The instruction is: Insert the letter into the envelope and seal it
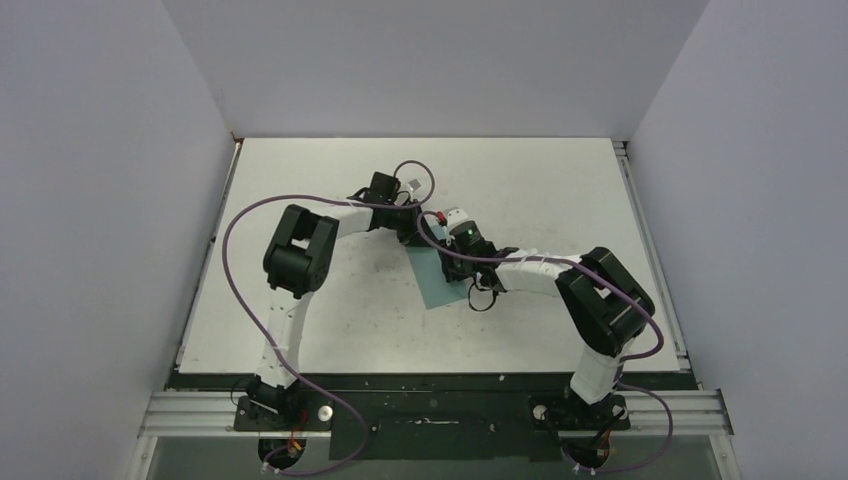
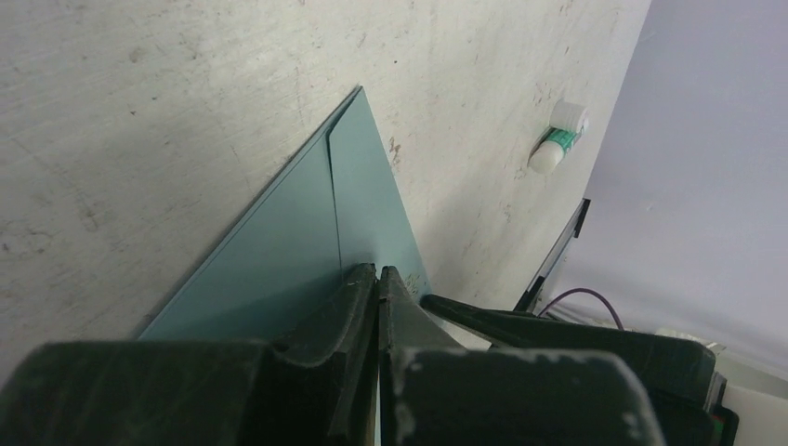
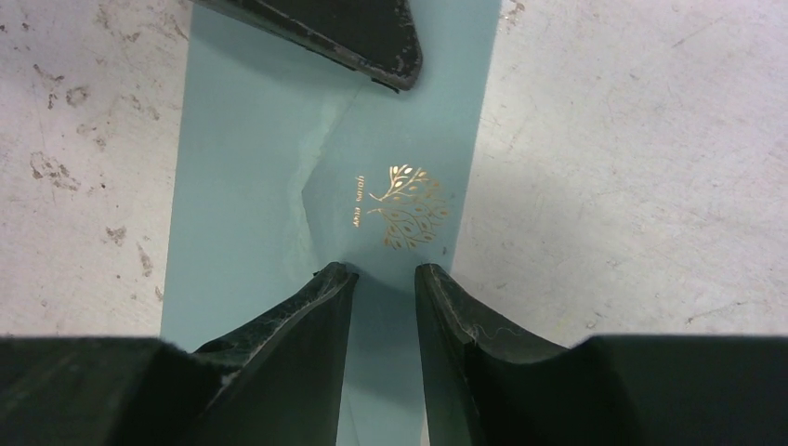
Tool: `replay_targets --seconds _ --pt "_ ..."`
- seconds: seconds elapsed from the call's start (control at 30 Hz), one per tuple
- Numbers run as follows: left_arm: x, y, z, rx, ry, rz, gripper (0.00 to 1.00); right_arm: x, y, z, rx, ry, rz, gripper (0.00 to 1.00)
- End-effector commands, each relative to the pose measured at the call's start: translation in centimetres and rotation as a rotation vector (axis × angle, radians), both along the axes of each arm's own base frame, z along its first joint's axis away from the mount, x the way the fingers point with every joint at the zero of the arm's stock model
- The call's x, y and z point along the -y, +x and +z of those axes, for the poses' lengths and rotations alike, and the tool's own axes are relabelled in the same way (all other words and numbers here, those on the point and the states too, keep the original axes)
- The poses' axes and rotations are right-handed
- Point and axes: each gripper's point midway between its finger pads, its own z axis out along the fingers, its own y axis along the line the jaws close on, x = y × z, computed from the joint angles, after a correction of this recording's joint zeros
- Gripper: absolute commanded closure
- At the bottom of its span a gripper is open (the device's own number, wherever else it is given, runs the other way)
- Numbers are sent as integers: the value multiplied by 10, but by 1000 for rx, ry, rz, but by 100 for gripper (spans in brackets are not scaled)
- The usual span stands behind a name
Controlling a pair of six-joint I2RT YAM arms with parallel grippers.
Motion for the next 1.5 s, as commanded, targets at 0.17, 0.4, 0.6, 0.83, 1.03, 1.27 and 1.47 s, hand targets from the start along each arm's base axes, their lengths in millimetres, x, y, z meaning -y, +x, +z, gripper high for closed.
replay_targets --seconds 0.17,0.4,0.6,0.83,1.03,1.27,1.47 --pt "-41 -16 -39 -144 51 79 100 -11 9 9 -107 -13 -107 82" --pt "-41 -21 -40 -214 10 123 100 -26 34 10 -92 -16 -238 87" --pt "-43 -21 -45 -248 -16 163 100 -41 43 0 -107 10 -247 86" --pt "-44 -22 -47 -267 -25 184 100 -48 35 -24 -162 -22 -223 75" --pt "-44 -15 -46 -240 -33 200 100 -36 9 -39 -193 -83 -203 82" --pt "-49 -15 -50 -246 -21 221 100 -32 -12 -44 -190 -196 -113 87" --pt "-52 -13 -52 -249 -17 233 100 -30 -28 -50 -209 -237 -68 80"
